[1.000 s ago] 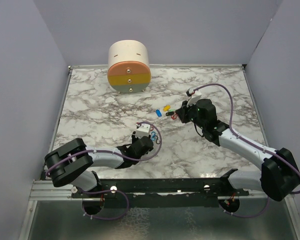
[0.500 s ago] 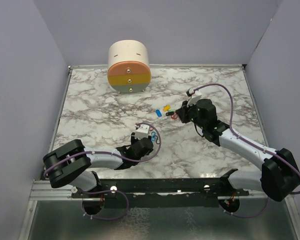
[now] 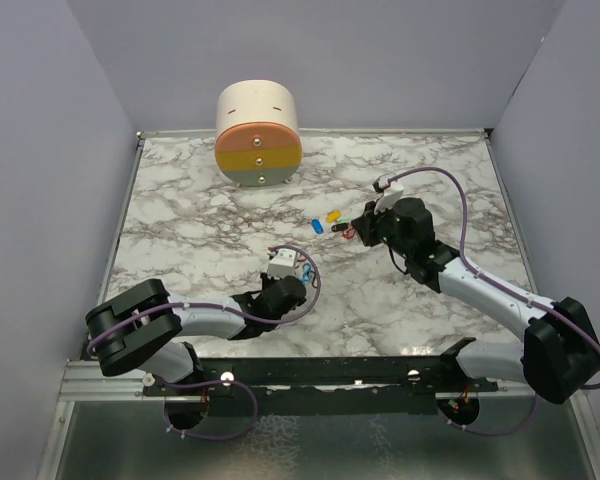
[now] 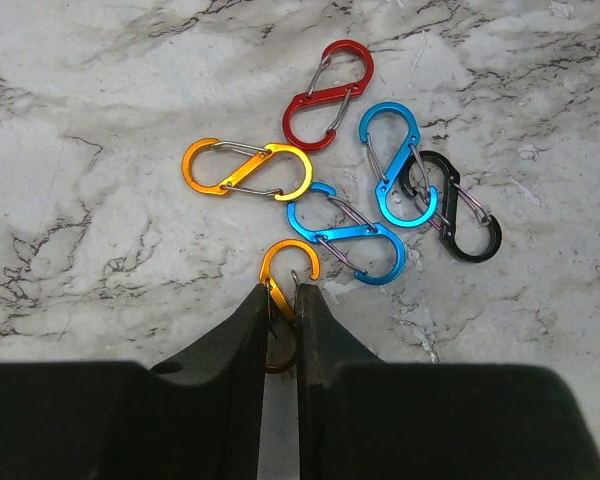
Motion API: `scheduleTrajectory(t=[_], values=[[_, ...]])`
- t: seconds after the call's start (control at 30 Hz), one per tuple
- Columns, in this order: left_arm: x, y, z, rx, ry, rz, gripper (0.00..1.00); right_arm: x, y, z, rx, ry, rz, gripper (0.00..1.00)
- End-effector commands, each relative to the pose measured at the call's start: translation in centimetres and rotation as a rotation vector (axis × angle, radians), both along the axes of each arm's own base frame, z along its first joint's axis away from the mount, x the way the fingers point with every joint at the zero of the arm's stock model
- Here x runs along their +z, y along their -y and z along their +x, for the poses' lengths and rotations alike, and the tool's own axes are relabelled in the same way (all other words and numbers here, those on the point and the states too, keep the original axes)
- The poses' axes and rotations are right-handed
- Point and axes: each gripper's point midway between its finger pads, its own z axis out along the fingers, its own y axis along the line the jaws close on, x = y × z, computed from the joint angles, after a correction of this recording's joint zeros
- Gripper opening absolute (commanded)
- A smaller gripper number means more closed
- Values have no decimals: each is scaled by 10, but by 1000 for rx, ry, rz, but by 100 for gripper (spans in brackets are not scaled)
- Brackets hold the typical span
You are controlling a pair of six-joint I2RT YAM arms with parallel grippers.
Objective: Put the keys on the keyring
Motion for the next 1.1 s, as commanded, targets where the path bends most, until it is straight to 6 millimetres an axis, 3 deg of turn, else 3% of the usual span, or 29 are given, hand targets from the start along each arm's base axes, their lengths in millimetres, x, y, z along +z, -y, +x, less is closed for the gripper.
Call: scheduleTrajectory(t=[0.0,0.07,0.23,0.57,0.9,1.0,1.07], values=[[-40,-28,-32,-38,-146,130,7,4,-2,-5,21,11,12,1],[-38,-28,-32,-38,-141,129,0,4,-2,-6,23,11,13,1],[-25,-24,-26,-38,-109,115,0,3,-4,-8,34,6,16,1],[22,-5,-6,-55,0,68,0,-3,-15,-14,96,-14,30,1],[-1,-10,-10,-48,-40,115,3,-1,-14,-13,92,-9,31,1],[-6,-12,-12,-48,-49,121,10,-1,-14,-13,92,-8,29,1],[-7,-12,-12,-48,-48,121,21,-1,-14,-13,91,-7,29,1]])
